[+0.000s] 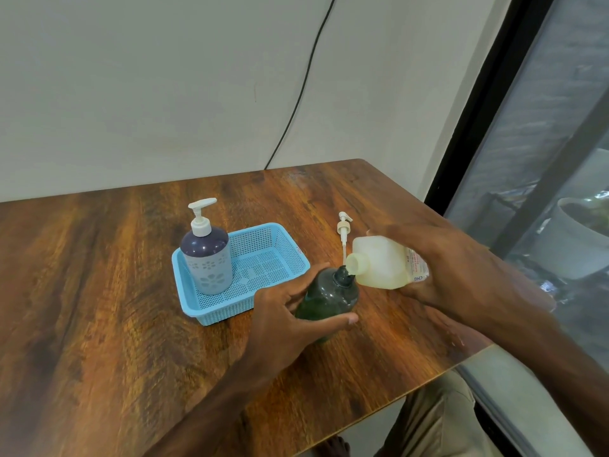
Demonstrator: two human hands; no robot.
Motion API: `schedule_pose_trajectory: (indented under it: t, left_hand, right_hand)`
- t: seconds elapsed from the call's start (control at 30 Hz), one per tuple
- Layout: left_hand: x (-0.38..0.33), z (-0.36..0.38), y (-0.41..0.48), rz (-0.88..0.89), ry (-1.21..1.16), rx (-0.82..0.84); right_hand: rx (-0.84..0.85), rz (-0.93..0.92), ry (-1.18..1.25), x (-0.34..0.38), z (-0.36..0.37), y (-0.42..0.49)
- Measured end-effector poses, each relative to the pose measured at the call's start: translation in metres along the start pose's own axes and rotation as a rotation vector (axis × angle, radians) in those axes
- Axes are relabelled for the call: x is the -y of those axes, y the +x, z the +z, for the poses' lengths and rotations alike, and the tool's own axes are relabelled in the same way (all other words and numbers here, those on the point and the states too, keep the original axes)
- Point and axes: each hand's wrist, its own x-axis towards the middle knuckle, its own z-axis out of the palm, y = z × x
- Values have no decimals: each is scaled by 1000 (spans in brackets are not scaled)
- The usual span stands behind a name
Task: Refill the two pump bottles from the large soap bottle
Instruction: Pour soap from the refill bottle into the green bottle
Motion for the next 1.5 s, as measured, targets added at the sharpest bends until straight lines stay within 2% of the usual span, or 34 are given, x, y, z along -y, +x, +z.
schedule_pose_trajectory:
  t: [1.5]
  left_hand:
    - [1, 0, 0, -19, -20, 6]
  right_hand:
    - [21, -11, -20, -2, 2, 3]
